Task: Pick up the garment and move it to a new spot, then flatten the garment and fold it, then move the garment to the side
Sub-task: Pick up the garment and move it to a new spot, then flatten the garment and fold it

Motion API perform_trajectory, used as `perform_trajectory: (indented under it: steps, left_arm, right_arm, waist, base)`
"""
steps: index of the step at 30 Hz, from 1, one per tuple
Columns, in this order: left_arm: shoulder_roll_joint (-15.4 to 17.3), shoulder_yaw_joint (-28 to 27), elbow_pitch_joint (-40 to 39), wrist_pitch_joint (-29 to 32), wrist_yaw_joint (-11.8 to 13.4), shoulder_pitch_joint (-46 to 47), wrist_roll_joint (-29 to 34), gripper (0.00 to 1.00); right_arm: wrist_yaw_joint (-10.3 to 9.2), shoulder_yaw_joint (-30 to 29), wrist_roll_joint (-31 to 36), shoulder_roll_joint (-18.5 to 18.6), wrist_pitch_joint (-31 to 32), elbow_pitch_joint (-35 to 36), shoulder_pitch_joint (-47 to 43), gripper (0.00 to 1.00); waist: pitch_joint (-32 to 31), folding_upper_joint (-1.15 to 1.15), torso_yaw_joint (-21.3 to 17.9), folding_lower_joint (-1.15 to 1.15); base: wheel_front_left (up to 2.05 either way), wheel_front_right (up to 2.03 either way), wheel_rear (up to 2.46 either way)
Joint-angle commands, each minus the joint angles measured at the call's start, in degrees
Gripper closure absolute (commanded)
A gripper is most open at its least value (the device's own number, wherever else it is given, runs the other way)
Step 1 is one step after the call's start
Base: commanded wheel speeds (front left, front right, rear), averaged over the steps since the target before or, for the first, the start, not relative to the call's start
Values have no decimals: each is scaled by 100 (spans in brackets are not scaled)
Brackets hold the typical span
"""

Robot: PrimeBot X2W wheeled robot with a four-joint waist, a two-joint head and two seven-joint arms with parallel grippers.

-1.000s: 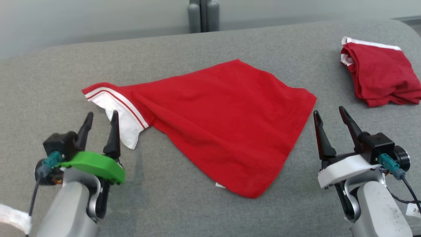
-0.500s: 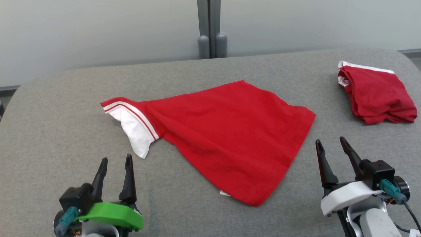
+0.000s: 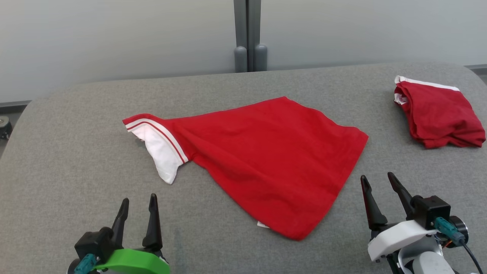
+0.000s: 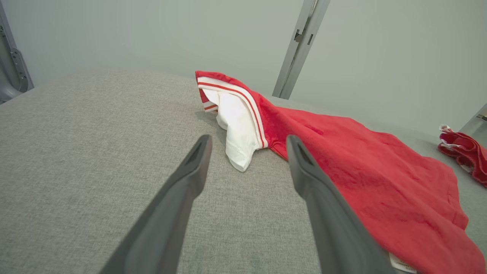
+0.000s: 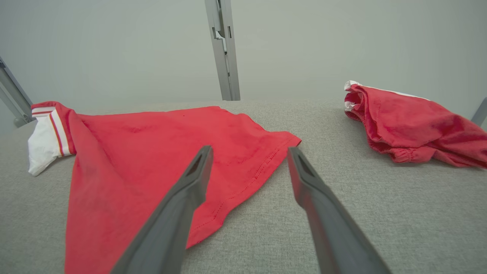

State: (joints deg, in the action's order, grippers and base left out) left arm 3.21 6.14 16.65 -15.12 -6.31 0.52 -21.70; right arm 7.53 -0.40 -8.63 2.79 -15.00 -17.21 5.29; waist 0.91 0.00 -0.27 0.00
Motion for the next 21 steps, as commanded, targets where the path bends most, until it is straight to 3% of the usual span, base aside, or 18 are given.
perform_trajectory:
  steps: [1,17,21]
  left_arm:
    - [0,-9,13,-1,-30,-41,19,0]
    - [-27,25,137,-2,-76,123,117,0]
    - [-28,99,127,-2,-82,178,91,0]
  right_arm:
    - [-9,15,-36,22,-25,-21,2,0]
    - [-9,6,130,22,-25,-77,86,0]
    - [-9,-70,373,24,-25,-367,229,0]
  waist:
    - [6,0,-3,0]
    - [100,0,39,0]
    - [233,0,140,0]
  base:
    - [0,0,0]
    - [0,0,0]
    - [0,0,0]
